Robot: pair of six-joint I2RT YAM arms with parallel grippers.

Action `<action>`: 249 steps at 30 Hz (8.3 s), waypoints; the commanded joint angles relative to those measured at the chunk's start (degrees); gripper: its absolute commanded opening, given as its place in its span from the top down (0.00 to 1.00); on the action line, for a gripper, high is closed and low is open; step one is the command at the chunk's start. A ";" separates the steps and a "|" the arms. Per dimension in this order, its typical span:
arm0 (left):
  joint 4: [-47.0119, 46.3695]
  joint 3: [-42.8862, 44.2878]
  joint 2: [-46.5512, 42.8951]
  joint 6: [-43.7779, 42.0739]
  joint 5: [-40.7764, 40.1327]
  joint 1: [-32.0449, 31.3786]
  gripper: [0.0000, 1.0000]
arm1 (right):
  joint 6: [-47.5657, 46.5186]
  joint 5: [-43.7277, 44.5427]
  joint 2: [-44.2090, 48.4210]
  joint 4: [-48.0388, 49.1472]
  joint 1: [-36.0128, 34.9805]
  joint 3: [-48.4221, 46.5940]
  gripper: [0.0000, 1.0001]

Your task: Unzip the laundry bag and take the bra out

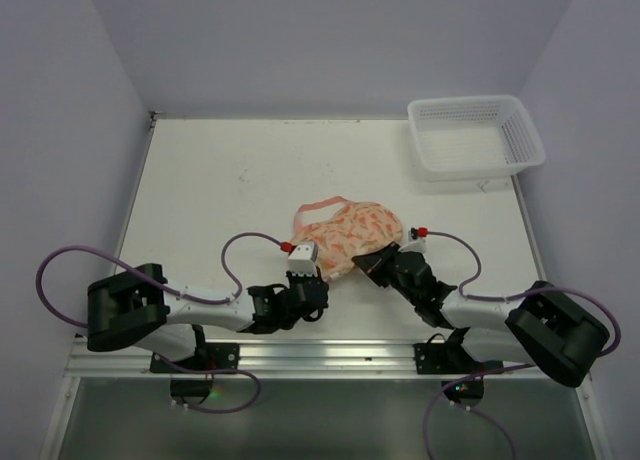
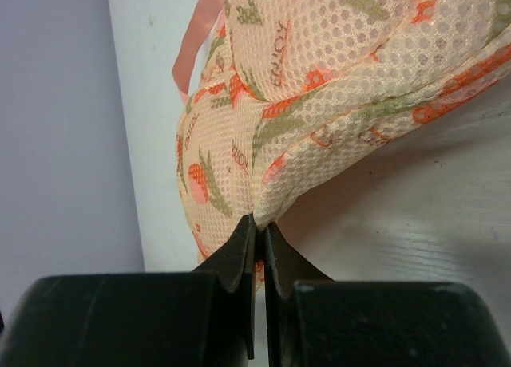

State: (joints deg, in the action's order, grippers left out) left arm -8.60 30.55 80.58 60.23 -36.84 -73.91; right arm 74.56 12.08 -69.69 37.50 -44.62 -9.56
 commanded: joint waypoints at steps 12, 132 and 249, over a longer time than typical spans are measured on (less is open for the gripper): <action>2.27 -3.92 -2.00 -3.27 -2.18 0.34 1.00 | -10.93 -6.09 -1.58 0.47 8.49 -0.98 1.00; -19.09 -2.33 1.43 -14.35 10.91 2.10 1.00 | 5.15 3.21 1.22 -12.97 -7.94 -6.26 0.53; -18.82 -11.48 -14.14 -16.10 1.95 1.49 1.00 | 0.74 -10.15 20.56 -32.31 -9.34 -9.95 0.20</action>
State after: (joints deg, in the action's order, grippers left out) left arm -26.89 15.42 65.36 45.39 -31.31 -72.07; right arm 64.14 1.61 -50.06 0.14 -52.25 -20.88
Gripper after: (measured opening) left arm 0.010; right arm 0.794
